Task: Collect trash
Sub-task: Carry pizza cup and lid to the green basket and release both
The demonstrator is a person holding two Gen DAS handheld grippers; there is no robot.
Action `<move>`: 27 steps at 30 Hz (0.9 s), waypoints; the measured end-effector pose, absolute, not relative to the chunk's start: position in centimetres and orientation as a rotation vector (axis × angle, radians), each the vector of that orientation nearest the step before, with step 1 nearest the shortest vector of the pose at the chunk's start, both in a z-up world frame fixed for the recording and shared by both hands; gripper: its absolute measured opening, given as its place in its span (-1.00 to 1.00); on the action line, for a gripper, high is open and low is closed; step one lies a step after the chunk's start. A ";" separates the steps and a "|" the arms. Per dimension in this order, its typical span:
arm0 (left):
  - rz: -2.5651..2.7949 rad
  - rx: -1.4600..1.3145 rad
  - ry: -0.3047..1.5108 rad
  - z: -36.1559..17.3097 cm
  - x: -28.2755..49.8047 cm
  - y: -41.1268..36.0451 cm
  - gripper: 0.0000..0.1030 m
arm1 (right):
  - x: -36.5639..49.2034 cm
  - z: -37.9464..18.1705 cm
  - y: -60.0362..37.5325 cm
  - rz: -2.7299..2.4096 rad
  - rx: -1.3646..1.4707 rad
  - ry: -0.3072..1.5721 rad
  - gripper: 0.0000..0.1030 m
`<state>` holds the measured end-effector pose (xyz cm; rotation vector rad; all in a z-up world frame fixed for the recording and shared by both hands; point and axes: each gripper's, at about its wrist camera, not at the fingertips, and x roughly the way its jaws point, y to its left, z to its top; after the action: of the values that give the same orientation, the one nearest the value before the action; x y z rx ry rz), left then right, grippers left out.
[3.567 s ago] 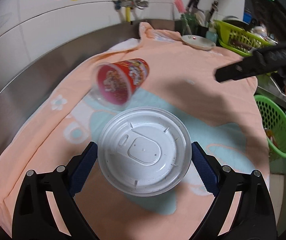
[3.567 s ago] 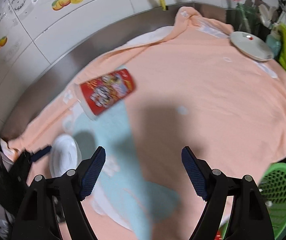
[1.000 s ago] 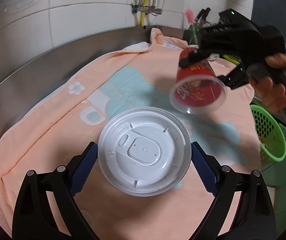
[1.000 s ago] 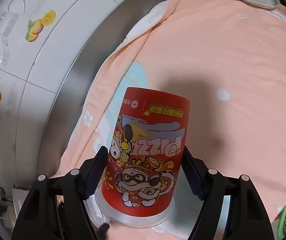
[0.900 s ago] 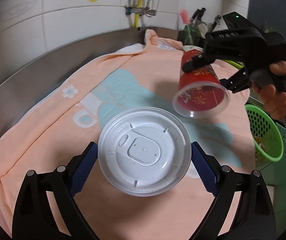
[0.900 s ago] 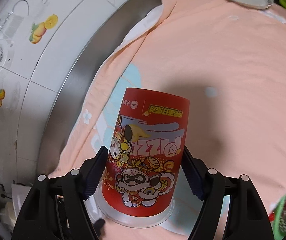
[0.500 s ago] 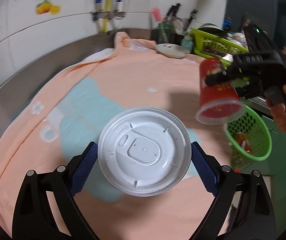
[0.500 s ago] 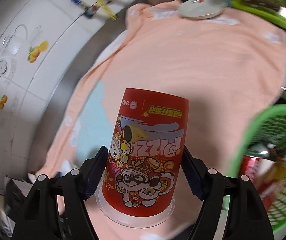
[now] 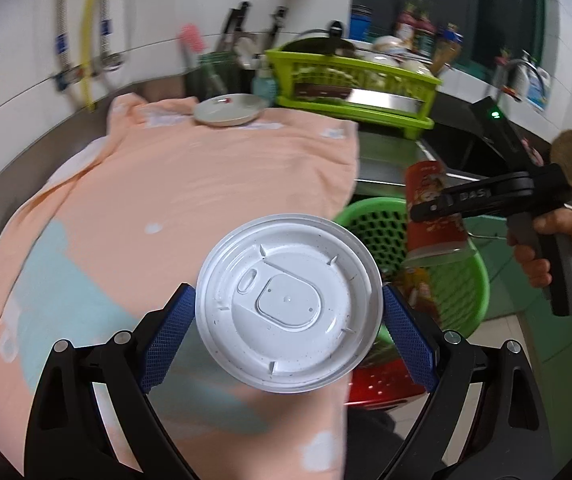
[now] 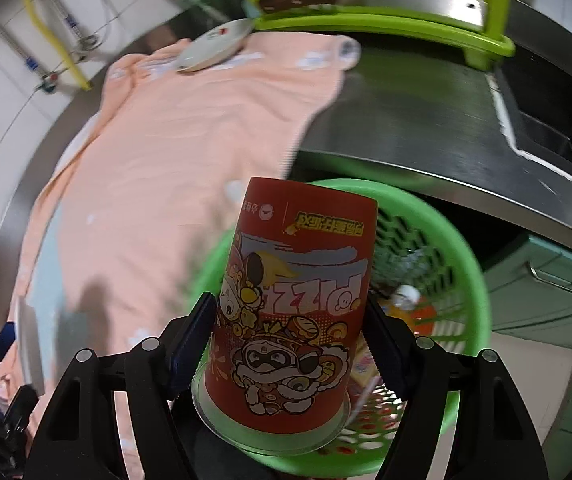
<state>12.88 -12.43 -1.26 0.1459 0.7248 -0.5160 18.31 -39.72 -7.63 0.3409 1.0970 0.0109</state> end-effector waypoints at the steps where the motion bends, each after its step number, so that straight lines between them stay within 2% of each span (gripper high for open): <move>1: -0.526 0.152 0.726 -1.3 13.0 -13.3 0.76 | 18.3 -7.9 -40.5 0.002 0.355 1.097 0.35; 12: -0.618 0.200 0.788 -3.3 13.4 -19.9 0.76 | 18.8 -9.2 -44.9 -0.020 0.481 1.068 0.41; 27: -0.671 0.241 0.847 -6.4 14.2 -25.9 0.81 | 15.0 -7.5 -46.9 -0.041 0.374 1.010 0.51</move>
<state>14.23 -25.88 -6.41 0.2412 0.8474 -0.6712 14.97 -46.87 -7.48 0.3744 1.0096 -0.0415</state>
